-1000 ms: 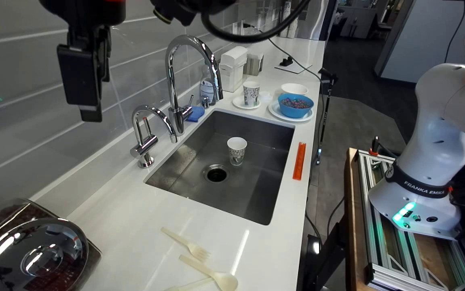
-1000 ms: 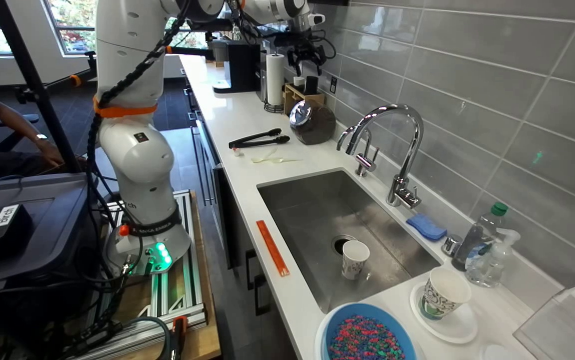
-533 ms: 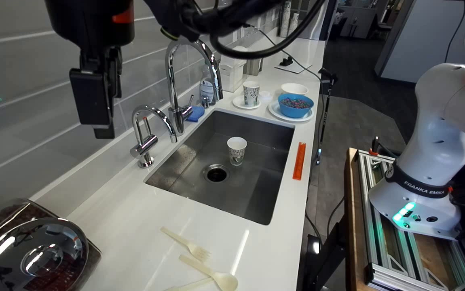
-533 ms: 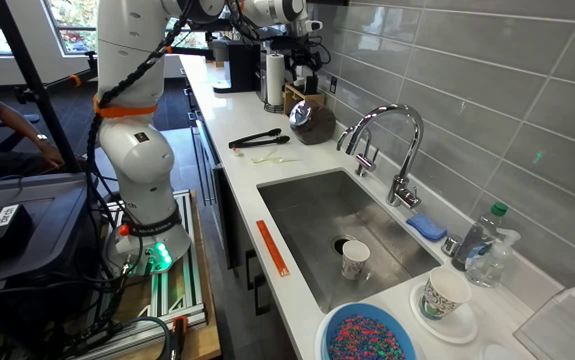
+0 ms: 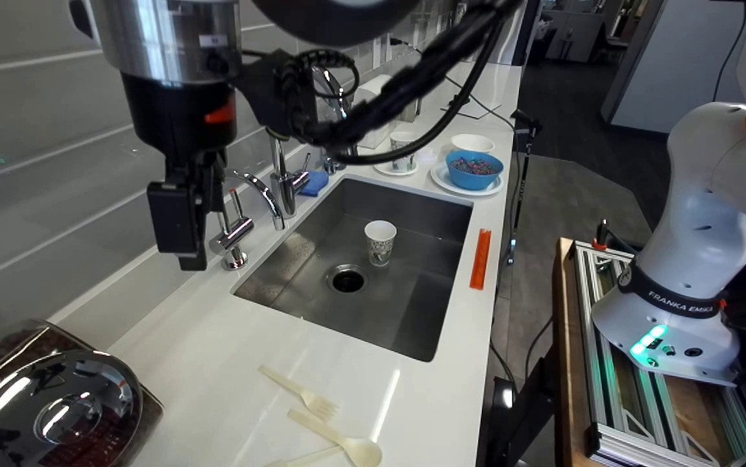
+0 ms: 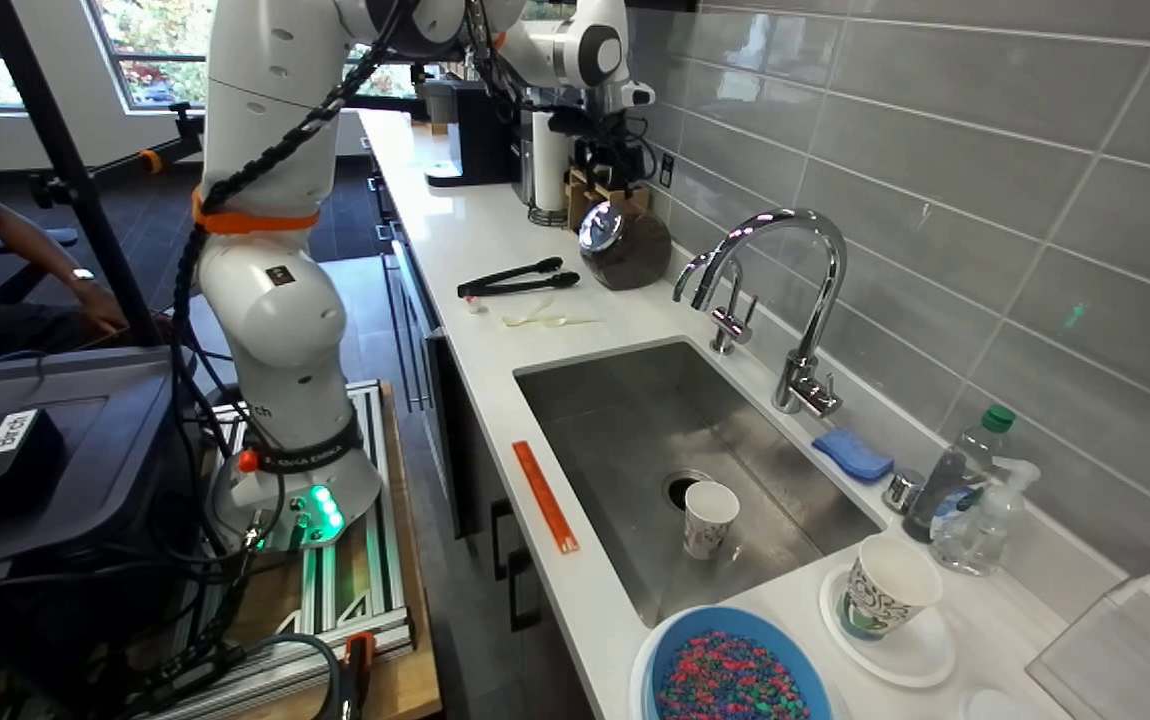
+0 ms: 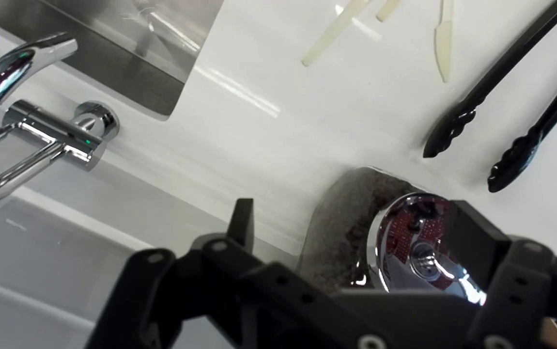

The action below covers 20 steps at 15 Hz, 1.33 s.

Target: Move the fork to the right

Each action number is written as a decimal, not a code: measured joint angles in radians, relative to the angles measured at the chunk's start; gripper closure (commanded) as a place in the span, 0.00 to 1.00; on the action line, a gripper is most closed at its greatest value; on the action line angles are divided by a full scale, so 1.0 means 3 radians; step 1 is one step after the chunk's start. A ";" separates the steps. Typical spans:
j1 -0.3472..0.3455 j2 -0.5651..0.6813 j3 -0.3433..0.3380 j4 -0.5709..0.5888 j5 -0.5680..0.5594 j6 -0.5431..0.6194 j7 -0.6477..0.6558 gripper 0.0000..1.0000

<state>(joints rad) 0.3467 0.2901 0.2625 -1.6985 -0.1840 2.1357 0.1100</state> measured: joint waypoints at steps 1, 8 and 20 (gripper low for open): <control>-0.0009 0.0026 -0.0014 -0.0082 0.0041 0.0106 0.0036 0.00; -0.0019 0.0064 -0.0039 -0.0547 0.0233 0.0649 0.0250 0.00; 0.0002 0.0151 -0.0066 -0.1146 0.0299 0.1695 0.0486 0.00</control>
<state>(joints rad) 0.3472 0.3353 0.2429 -2.0425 -0.0943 2.6443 0.2559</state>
